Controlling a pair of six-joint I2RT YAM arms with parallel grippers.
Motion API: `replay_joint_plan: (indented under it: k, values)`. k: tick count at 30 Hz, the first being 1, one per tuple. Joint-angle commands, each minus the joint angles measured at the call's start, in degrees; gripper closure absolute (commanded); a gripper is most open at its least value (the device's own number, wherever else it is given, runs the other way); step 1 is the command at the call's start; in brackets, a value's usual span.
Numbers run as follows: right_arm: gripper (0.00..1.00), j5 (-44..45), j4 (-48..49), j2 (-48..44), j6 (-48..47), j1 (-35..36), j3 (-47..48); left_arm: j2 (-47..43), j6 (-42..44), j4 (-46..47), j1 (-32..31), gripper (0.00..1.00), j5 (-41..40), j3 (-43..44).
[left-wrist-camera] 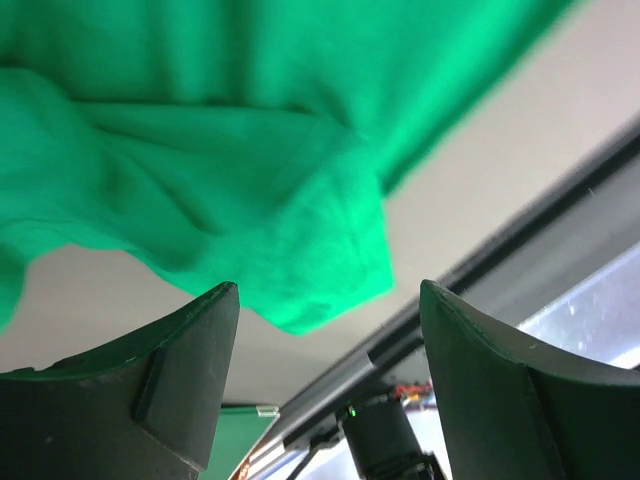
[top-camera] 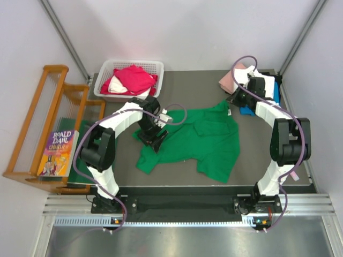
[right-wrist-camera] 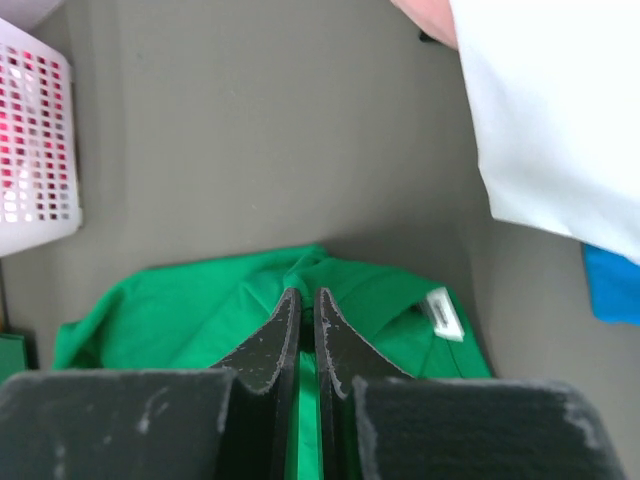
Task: Fold and stack the t-shirts
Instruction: Flatten the tshirt out
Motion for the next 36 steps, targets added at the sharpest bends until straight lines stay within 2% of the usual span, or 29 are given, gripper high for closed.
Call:
replay_joint_plan:
  k: [1,9,21,22,25,26,28,36]
  values:
    - [1.0,0.14,3.07,-2.37,-1.17,0.42,-1.15,2.67,-2.94,5.49,2.51,0.24,-2.46,1.62]
    - [1.0,0.23,2.89,-3.77,-2.57,0.94,-2.73,5.76,-3.03,5.14,6.38,0.26,-2.02,8.3]
    - [1.0,-0.48,3.07,-2.63,-2.05,0.86,-1.42,6.91,-4.0,6.46,6.73,0.3,-1.14,7.08]
    - [1.0,-0.39,2.89,-2.63,-2.05,0.94,-1.24,6.91,-4.08,6.54,6.73,0.32,-0.62,7.08]
    - [1.0,-0.3,2.8,-2.37,-2.05,0.95,-1.07,6.91,-4.35,6.63,6.73,0.45,-0.18,6.73]
    - [1.0,-0.39,2.89,-2.28,-1.96,0.95,-1.15,6.99,-4.44,6.55,6.73,0.53,-0.26,6.64]
    - [1.0,-0.3,2.8,-2.19,-1.96,0.95,-1.15,6.99,-4.0,6.11,6.73,0.57,-0.44,6.38]
    - [1.0,-0.21,2.89,-2.37,-1.96,0.95,-1.24,6.03,-3.65,4.61,6.73,0.57,0.35,5.15]
